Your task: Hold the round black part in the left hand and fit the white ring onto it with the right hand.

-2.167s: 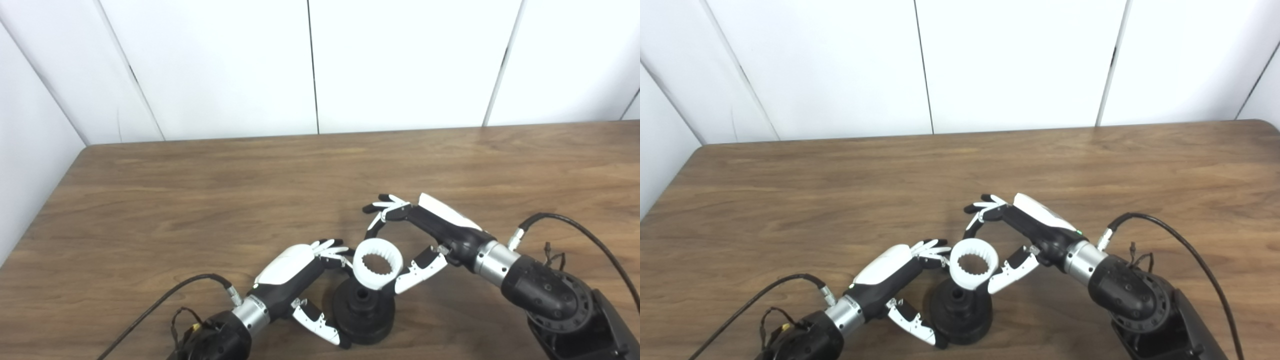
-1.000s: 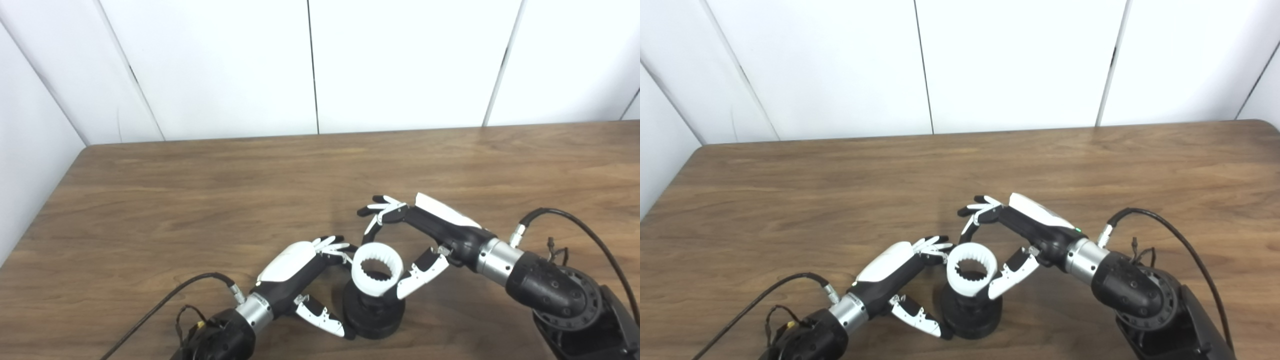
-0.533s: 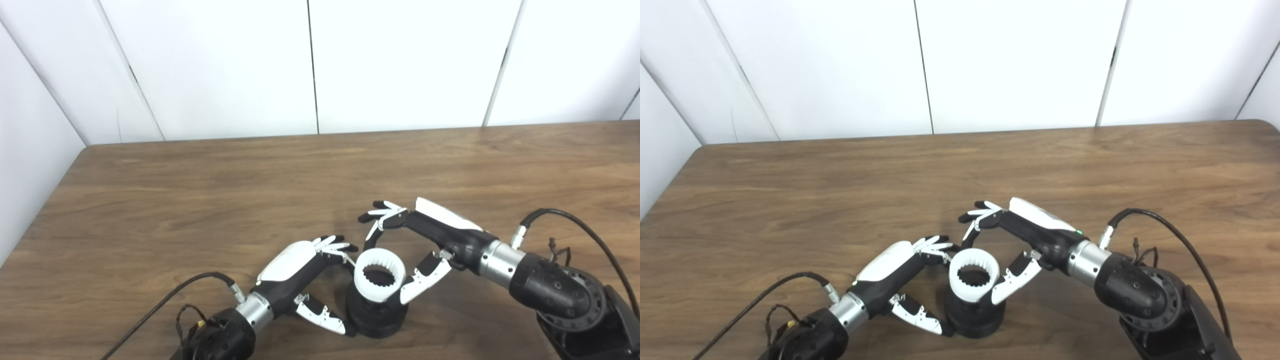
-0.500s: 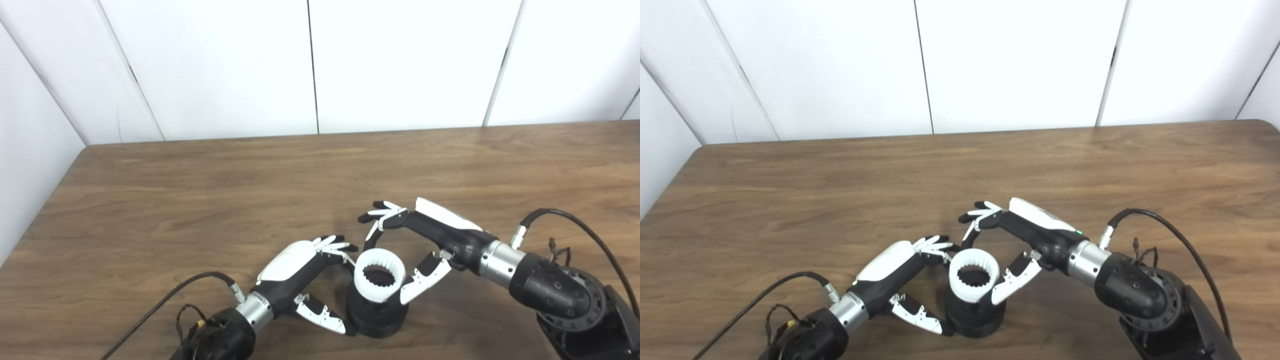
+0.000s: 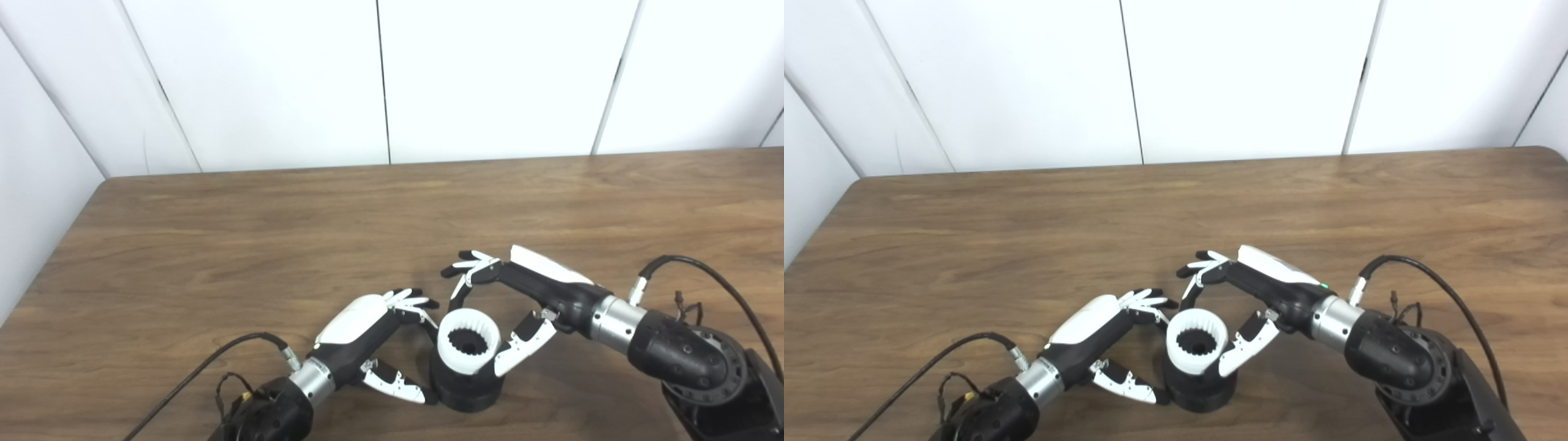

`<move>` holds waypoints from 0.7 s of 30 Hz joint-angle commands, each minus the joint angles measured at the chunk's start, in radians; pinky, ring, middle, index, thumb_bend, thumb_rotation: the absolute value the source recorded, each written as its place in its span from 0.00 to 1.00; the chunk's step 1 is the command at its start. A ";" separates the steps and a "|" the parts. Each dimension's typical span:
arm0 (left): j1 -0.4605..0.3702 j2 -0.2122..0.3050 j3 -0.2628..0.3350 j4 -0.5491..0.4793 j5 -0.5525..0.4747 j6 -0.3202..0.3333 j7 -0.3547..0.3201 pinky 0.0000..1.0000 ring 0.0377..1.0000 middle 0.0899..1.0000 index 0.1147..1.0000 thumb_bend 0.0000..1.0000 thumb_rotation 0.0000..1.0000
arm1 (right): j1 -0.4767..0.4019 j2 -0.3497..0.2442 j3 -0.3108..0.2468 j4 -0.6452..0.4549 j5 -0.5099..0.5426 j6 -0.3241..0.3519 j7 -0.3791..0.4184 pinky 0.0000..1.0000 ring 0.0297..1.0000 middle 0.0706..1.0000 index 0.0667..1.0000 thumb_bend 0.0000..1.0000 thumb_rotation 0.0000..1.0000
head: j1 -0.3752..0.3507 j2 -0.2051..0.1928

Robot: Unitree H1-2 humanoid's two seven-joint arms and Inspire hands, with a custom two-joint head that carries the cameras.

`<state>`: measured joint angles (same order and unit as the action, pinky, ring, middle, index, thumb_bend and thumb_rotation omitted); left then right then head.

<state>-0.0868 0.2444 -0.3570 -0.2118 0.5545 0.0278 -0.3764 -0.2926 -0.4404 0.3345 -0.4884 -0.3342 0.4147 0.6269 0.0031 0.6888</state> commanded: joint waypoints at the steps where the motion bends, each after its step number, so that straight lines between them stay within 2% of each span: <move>1: -0.035 0.003 0.005 -0.017 -0.001 -0.011 0.012 1.00 0.98 0.89 0.54 0.84 0.24 | -0.036 -0.011 -0.017 -0.033 0.010 -0.011 -0.005 0.94 1.00 0.87 0.45 0.52 0.15 | 0.000 0.004; 21: -0.037 0.010 0.011 -0.043 -0.005 0.018 -0.011 1.00 0.98 0.89 0.55 0.90 0.23 | -0.043 -0.028 -0.017 -0.024 0.007 -0.020 0.005 0.93 1.00 0.87 0.45 0.53 0.15 | -0.010 0.021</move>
<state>-0.0894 0.2451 -0.3554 -0.2167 0.5537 0.0431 -0.3872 -0.2930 -0.4621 0.3343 -0.4883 -0.3320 0.4142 0.6385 -0.0061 0.7087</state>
